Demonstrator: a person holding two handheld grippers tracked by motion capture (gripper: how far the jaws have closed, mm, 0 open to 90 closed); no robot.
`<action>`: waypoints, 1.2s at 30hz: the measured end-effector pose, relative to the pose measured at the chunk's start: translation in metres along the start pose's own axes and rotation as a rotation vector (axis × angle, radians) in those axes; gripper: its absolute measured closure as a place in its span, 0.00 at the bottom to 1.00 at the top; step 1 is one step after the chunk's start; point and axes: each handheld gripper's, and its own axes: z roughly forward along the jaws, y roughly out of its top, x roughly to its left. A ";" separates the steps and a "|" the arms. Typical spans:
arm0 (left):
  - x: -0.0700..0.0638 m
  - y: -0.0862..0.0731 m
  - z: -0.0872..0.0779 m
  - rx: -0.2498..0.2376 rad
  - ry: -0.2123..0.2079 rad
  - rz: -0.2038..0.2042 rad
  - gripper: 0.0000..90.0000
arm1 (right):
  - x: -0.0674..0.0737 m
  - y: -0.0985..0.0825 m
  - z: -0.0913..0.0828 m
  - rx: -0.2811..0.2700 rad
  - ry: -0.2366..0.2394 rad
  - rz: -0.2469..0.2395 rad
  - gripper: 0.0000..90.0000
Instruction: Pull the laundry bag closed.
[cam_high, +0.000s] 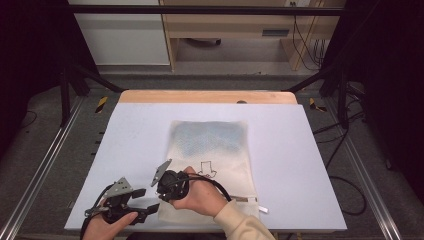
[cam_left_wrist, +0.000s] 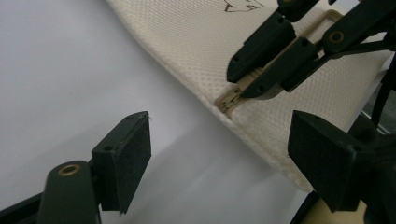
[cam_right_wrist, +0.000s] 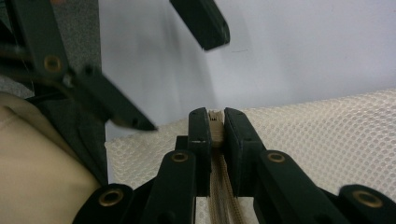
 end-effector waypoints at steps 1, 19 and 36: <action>-0.001 0.001 0.001 0.004 0.004 0.009 0.22 | 0.000 0.000 0.000 0.001 0.001 0.000 0.91; -0.003 0.004 0.025 0.028 -0.064 -0.015 0.38 | 0.000 0.001 -0.007 -0.041 -0.008 0.014 0.91; 0.002 0.007 0.038 0.027 -0.189 -0.008 0.48 | 0.001 0.002 -0.012 -0.055 -0.016 0.020 0.91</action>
